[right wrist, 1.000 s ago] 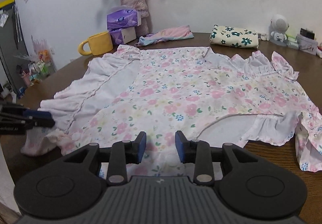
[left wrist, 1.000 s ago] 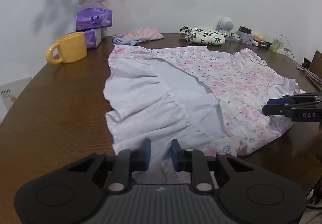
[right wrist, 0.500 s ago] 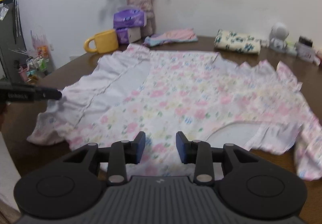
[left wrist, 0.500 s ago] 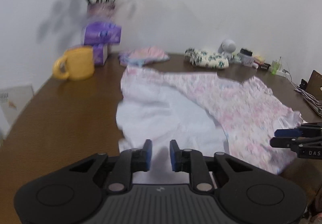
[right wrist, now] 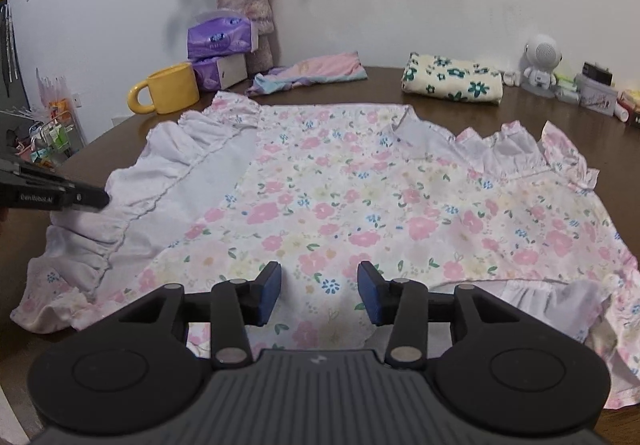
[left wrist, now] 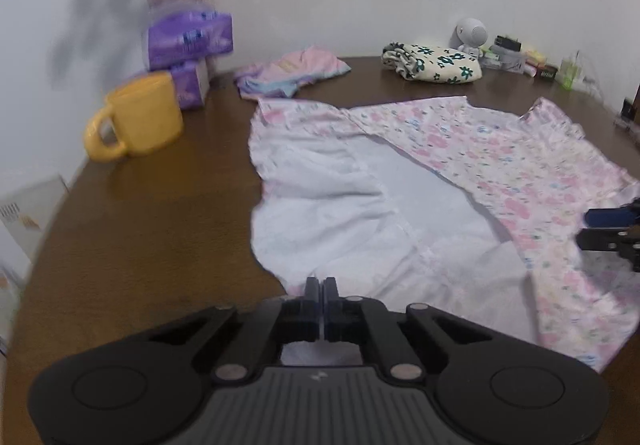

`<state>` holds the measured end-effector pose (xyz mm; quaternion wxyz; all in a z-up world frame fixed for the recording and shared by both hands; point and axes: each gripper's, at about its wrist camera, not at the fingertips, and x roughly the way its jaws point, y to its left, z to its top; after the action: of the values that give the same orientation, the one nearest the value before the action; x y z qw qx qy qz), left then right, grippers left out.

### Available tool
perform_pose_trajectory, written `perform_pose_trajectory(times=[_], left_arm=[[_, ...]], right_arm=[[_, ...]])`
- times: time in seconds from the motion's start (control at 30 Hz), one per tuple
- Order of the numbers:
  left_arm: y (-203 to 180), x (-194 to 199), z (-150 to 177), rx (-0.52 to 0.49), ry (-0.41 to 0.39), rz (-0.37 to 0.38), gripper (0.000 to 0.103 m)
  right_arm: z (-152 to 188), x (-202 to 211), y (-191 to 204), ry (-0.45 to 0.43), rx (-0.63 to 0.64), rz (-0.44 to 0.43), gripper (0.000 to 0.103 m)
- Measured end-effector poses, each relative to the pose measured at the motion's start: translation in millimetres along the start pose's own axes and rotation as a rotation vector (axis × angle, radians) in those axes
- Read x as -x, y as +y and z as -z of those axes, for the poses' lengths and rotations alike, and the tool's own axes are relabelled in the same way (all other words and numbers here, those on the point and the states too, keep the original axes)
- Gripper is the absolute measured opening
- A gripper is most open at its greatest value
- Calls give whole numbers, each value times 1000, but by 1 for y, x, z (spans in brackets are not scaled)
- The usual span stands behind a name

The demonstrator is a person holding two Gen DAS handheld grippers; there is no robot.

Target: Fold clothes

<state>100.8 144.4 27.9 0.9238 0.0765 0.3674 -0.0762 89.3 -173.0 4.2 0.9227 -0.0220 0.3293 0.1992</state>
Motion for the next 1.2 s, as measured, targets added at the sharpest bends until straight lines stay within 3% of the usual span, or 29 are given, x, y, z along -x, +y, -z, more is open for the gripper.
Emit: perform_pose_trajectory(times=[0.2,0.3,0.4,0.43,0.47,0.53,0.57,0.67,0.77,0.87,0.9,1.1,1.2], left_arm=[[11,-20,-8,-34,11,-65,0],[17,-17,-11,-14,-11,-64,2],[20,-4,-16,23,-74,-61,10],[19,2,-18,38,-99,-59,20],[18,7,-20,53,-124,-58,41],[11,18,-20,83,-176,-54,69],[7,22,-19,101,-200,-47,78],[-10,32,-10,181,-235,36,88],[-25,33,-1,249,-216,125,92],[-45,30,4,268,-182,145,94],[-52,27,4,264,-179,142,94],[-85,4,-4,215,-137,103,95],[-94,-13,-10,232,-78,102,95]], right_arm=[[4,0,11,-1,50,38,47],[5,1,12,-3,53,45,47],[3,3,8,-5,28,25,48],[2,5,8,-11,22,22,48],[1,6,7,-17,16,19,49],[-1,8,7,-36,20,35,57],[-2,10,7,-46,24,46,60],[-4,13,0,-63,10,80,72],[-4,16,-13,-66,-21,126,82],[-3,20,-29,-68,-50,168,93],[-3,21,-35,-69,-61,179,102],[-8,17,-57,-61,-65,168,102],[-12,8,-61,-47,-50,143,102]])
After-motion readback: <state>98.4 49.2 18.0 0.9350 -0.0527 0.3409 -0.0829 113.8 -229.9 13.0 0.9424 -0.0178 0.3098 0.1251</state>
